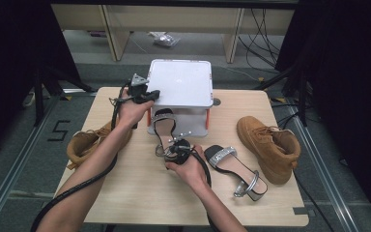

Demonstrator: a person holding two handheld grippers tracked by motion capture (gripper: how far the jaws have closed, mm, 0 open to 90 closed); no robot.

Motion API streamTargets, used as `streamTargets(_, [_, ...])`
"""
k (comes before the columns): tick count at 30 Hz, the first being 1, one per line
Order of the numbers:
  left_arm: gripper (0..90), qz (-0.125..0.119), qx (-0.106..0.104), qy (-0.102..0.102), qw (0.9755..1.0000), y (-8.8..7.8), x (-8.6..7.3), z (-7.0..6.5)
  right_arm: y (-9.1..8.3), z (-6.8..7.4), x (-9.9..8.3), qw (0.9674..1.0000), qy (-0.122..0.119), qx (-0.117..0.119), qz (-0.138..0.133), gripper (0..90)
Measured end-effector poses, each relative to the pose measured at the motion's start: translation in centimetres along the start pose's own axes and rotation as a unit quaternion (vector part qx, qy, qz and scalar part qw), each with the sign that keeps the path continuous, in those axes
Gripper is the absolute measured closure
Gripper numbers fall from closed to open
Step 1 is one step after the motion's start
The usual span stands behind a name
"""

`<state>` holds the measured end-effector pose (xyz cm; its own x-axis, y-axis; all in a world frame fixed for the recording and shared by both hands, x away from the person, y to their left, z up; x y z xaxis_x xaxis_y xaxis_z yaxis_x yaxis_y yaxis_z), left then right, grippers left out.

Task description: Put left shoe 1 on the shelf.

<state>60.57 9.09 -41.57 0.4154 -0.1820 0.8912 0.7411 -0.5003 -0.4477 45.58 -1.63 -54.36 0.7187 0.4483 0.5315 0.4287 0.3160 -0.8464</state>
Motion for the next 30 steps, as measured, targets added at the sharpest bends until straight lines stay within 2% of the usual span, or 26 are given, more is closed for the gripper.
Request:
streamTargets(1, [89.7,0.000,0.000,0.000,1.0000,0.0,0.0,0.0,0.4,0.2,0.1,1.0000,-0.004,-0.003,-0.005,32.0])
streamTargets(2, [89.7,0.000,0.000,0.000,1.0000,0.0,0.0,0.0,0.7,0.4,0.2,1.0000,0.004,-0.004,-0.005,32.1])
streamTargets(3, [89.7,0.000,0.001,0.000,1.0000,0.0,0.0,0.0,1.1,0.3,0.2,0.9999,-0.007,-0.013,-0.008,32.4])
streamTargets(8, [89.7,0.000,0.000,-0.001,1.0000,0.0,0.0,0.0,2.4,0.4,0.5,0.9993,0.004,-0.033,-0.016,37.1])
streamTargets(13, [89.8,0.000,0.000,0.001,1.0000,0.0,0.0,0.0,2.3,0.3,0.7,0.9979,0.055,-0.027,-0.021,39.9])
streamTargets(19, [89.7,0.001,0.000,0.001,1.0000,0.0,0.0,0.0,1.9,0.6,1.2,0.9955,0.090,-0.025,-0.011,40.8])
streamTargets(22, [89.7,0.001,0.000,0.002,1.0000,0.1,0.0,0.0,1.6,0.6,1.7,0.9951,0.095,-0.025,-0.005,41.0])
streamTargets(24, [89.7,-0.001,-0.001,-0.001,1.0000,0.1,0.1,-0.1,1.4,0.6,2.2,0.9946,0.100,-0.025,-0.012,41.2])
streamTargets(30, [89.8,0.001,-0.002,0.000,1.0000,0.1,0.0,0.0,1.3,1.1,2.9,0.9944,0.099,-0.034,-0.011,41.2])
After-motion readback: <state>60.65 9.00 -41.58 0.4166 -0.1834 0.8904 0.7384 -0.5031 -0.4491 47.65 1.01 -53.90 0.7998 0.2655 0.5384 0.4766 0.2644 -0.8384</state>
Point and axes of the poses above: each handheld gripper's, and its own axes: y roughly forward along the jaws, x roughly out of its top, z roughly to its left, the point moved 8 cm from there along y, roughly forward along the jaws, and after that the axes turned 2 degrees about z, right-handed, at the moved point
